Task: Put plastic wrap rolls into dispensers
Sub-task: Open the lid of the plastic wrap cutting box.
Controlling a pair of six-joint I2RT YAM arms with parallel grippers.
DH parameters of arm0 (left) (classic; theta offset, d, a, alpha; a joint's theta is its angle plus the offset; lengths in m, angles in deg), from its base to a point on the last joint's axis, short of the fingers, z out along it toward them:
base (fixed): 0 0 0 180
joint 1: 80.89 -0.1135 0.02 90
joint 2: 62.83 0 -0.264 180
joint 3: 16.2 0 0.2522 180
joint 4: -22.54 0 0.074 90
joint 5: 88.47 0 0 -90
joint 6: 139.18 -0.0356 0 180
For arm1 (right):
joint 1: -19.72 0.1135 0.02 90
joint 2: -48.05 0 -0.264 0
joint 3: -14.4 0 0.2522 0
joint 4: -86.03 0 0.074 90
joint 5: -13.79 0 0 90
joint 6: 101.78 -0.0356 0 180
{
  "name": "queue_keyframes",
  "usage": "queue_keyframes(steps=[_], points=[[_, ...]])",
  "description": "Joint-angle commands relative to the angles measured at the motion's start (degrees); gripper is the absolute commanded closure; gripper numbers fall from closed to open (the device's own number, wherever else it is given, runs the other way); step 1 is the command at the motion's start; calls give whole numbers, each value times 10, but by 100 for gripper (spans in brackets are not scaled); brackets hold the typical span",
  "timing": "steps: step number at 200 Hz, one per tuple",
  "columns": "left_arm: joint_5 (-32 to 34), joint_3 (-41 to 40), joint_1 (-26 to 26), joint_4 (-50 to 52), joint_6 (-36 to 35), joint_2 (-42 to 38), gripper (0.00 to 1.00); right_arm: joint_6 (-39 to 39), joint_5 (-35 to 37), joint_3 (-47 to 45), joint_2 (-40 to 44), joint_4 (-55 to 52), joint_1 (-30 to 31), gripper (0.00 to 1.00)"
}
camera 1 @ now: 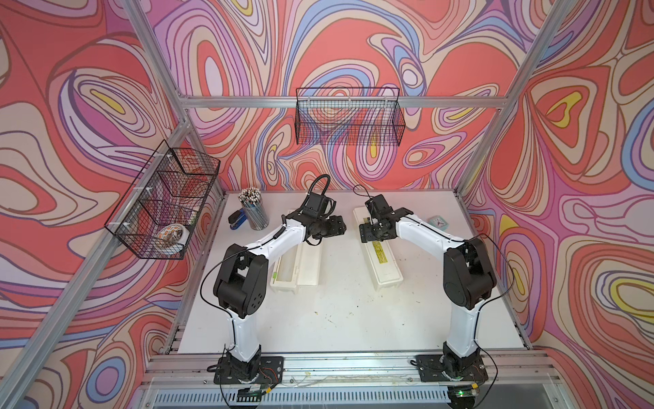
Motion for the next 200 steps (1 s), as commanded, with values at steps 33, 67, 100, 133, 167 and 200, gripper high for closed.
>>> queue_keyframes(steps=[33,67,100,133,167,200], points=[[-3,-4,1,-3,-1,-9,25,-9,-11,8,-13,-21,0,30],[-8,19,6,7,0,14,32,-1,-55,20,10,-18,-2,34],[-24,76,12,18,4,62,55,-6,-112,22,24,-14,-22,37],[-22,146,23,38,2,115,76,-7,-193,12,37,3,-52,39],[-10,230,36,70,4,178,88,-9,-255,-7,45,26,-86,39],[-4,279,51,80,15,220,90,-4,-295,-6,44,35,-105,39]])
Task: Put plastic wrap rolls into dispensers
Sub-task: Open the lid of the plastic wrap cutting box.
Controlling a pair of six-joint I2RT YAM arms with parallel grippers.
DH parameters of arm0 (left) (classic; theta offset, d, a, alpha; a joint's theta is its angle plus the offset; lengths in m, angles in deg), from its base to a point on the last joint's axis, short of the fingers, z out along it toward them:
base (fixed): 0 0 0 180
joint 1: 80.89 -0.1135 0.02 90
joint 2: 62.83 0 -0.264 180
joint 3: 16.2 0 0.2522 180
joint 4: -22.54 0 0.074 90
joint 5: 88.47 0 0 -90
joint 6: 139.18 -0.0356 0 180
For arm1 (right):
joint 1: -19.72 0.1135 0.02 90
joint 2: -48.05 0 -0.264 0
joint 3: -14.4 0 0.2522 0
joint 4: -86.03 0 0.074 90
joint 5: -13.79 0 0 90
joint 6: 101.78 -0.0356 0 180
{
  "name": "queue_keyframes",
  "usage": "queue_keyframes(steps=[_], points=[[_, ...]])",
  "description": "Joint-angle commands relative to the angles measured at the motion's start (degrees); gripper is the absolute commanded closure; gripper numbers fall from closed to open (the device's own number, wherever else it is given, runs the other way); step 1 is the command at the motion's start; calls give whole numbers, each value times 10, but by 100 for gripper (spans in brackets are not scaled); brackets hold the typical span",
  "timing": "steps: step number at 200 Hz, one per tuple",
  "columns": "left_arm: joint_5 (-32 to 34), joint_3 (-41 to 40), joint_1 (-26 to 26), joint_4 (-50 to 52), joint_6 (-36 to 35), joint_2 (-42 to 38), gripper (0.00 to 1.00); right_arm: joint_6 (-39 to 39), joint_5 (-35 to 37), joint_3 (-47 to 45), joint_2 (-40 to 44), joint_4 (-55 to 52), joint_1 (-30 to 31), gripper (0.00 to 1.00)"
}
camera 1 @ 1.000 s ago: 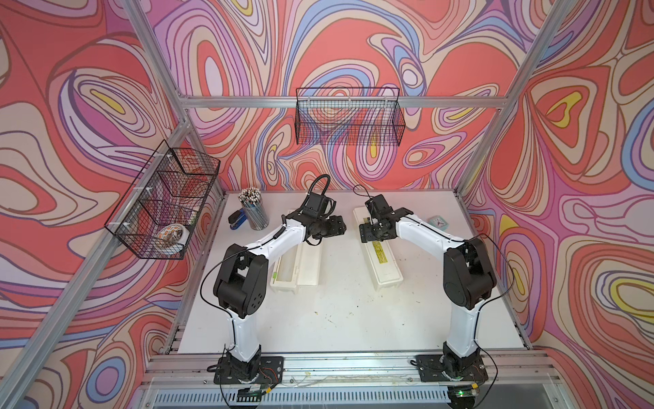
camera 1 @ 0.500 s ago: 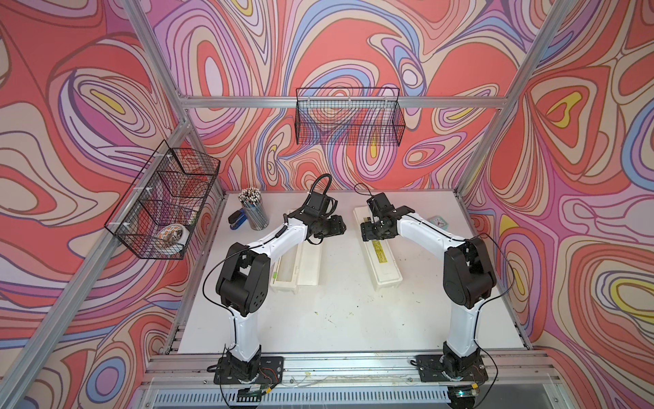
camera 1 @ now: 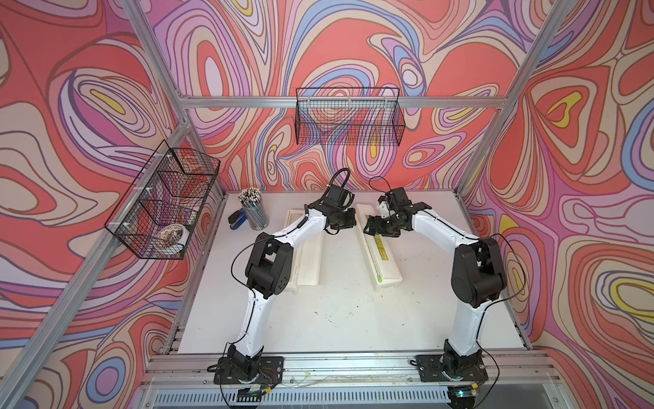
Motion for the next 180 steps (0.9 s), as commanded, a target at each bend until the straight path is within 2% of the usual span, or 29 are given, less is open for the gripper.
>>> queue_keyframes(steps=[1,36,51,72,87,139,180], points=[[10,33,11,31,11,27,90,0,-50,-6,28,30,-13,39],[6,67,22,21,28,59,91,10,-78,-11,24,33,-27,38],[-2,88,28,18,31,73,91,13,-92,-15,27,38,-32,35],[-3,113,37,22,33,85,91,22,-98,-17,34,39,-36,20],[-3,117,42,18,37,84,91,31,-98,-18,44,38,-41,2],[-7,127,60,7,37,83,91,44,-54,-18,99,18,-79,2],[-15,188,86,30,19,110,90,40,-33,-58,155,20,-118,2]])
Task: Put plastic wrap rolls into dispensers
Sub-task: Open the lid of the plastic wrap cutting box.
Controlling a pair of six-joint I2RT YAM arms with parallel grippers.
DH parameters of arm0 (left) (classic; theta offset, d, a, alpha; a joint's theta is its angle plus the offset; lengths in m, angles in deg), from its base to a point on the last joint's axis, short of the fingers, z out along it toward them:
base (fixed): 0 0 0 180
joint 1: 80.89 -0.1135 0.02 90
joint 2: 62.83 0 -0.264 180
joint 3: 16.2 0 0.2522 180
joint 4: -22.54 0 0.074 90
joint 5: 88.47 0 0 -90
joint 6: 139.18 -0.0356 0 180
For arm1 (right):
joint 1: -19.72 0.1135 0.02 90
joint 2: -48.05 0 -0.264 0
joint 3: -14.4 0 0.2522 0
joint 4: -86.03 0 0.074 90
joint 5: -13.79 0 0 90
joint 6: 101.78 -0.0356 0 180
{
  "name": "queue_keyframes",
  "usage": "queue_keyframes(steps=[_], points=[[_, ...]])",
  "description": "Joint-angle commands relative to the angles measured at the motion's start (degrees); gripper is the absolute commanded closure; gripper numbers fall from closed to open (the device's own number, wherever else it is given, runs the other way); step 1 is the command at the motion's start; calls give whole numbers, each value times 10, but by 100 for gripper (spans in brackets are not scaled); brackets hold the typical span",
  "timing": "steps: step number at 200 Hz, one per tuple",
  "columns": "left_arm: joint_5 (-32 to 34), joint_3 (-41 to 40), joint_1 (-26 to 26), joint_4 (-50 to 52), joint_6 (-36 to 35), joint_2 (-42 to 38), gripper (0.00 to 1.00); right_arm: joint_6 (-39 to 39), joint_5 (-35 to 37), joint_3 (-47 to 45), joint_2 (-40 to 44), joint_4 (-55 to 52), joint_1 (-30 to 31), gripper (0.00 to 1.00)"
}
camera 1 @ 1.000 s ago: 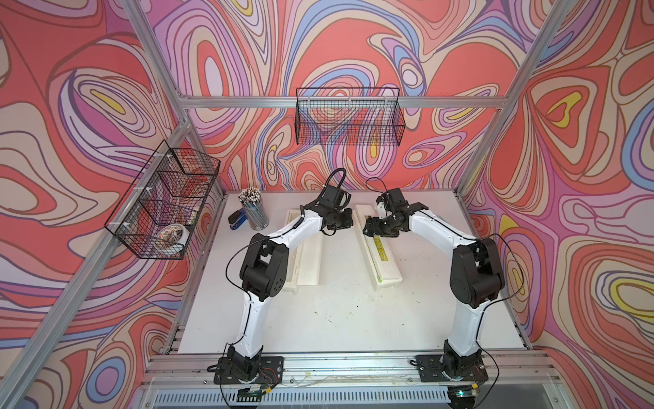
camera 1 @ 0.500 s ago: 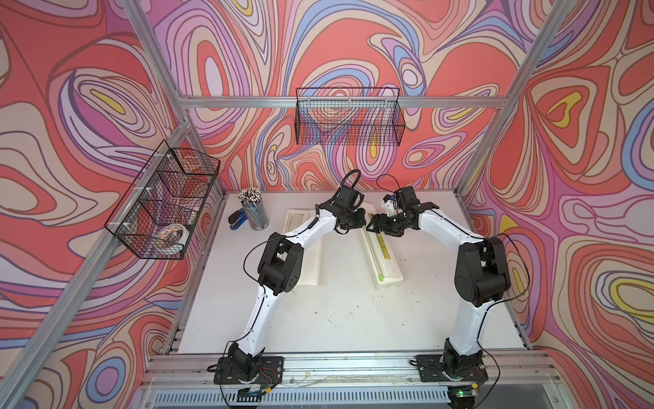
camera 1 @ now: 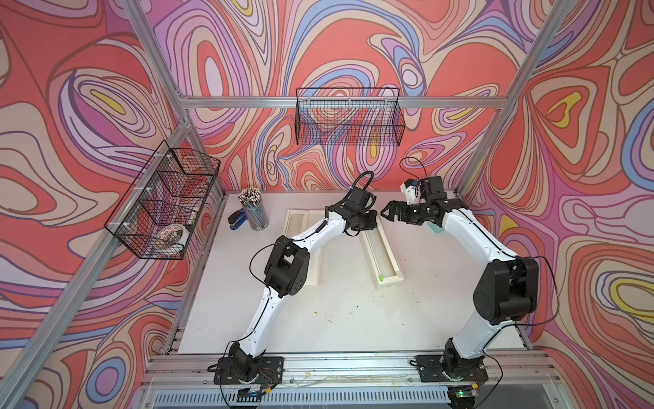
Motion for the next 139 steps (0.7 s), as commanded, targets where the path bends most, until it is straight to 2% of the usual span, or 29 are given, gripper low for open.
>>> queue_keyframes(steps=[1,27,57,94,118,139], points=[[-12,45,17,17,-11,23,90,5,21,-30,25,-3,-20,2],[-14,55,28,26,-28,23,89,1,30,-67,54,4,-37,2],[-30,-1,29,-14,-49,-11,87,5,42,-97,73,9,-45,2],[-2,-36,27,4,-94,-62,85,0,50,-119,77,16,-45,2],[22,-129,18,-29,-124,-150,83,7,62,-136,86,30,-47,2],[70,-244,3,-56,-166,-263,81,20,96,-154,96,45,-46,2]])
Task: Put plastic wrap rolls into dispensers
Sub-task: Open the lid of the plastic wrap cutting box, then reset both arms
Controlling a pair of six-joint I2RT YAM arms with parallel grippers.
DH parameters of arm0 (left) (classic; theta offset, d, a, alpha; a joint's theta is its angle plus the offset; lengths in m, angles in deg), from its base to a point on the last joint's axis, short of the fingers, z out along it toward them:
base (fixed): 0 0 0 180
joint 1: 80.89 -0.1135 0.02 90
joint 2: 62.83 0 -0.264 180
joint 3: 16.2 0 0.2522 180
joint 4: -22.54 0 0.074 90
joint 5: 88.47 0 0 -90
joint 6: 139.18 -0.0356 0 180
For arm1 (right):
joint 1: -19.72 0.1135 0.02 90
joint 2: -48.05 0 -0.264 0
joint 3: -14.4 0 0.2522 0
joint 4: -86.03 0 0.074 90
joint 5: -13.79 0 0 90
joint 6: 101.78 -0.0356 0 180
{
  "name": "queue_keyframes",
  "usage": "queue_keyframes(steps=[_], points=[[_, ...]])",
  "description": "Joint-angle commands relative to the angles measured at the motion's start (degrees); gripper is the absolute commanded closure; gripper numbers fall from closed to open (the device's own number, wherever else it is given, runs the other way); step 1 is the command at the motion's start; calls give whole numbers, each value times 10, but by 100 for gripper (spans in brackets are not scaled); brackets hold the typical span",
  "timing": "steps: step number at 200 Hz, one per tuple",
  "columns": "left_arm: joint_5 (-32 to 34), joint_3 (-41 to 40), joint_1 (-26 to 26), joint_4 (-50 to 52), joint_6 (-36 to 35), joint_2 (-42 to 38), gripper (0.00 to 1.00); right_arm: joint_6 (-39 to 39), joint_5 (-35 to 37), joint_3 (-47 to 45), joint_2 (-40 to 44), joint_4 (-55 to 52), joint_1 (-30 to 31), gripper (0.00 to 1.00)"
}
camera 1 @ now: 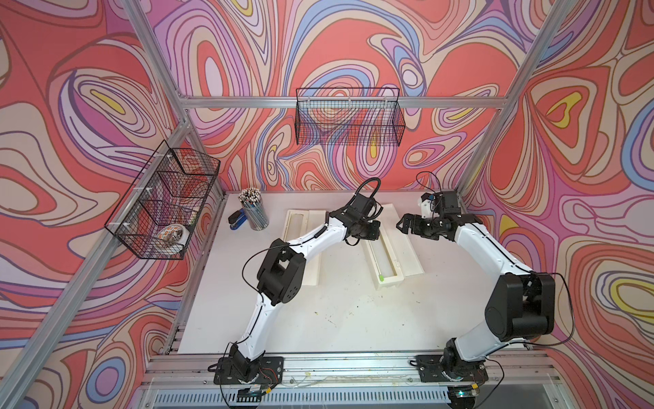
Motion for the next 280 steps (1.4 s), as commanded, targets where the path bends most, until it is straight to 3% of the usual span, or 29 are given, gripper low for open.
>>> queue_keyframes(steps=[1,17,36,58,93,115,140,162,174,181,190,210,236,249,261,280], points=[[60,-86,-19,-41,-66,-141,81,15,43,-18,26,25,-3,2],[104,-181,-40,-50,-91,-232,71,23,75,-41,43,50,-6,1],[150,-289,-76,-48,-112,-333,22,24,133,-76,70,83,-7,2],[209,-413,-129,-54,-137,-438,1,30,194,-144,102,153,-10,2],[277,-593,-211,-132,-182,-558,0,33,214,-276,136,342,-12,2],[248,-682,-266,-212,-194,-578,0,36,224,-335,124,443,-11,1],[218,-747,-310,-331,-227,-557,0,62,221,-432,98,669,-12,2],[229,-822,-316,-493,-266,-529,0,96,217,-457,49,769,-12,2],[171,-868,-332,-619,-274,-498,0,110,212,-475,23,843,-11,2],[177,-870,-336,-642,-280,-476,0,108,215,-484,7,872,-12,2],[180,-846,-337,-600,-295,-468,0,113,212,-488,-13,895,-12,1],[140,-873,-355,-713,-315,-421,0,120,191,-507,-74,995,-12,1],[106,-899,-388,-849,-289,-343,0,122,184,-483,-68,938,-11,1],[119,-861,-394,-713,-277,-376,0,119,184,-468,-71,912,-13,2],[161,-873,-393,-795,-265,-349,0,118,187,-467,-71,910,-12,2],[211,-880,-391,-778,-245,-366,0,118,194,-468,-70,912,-13,2]])
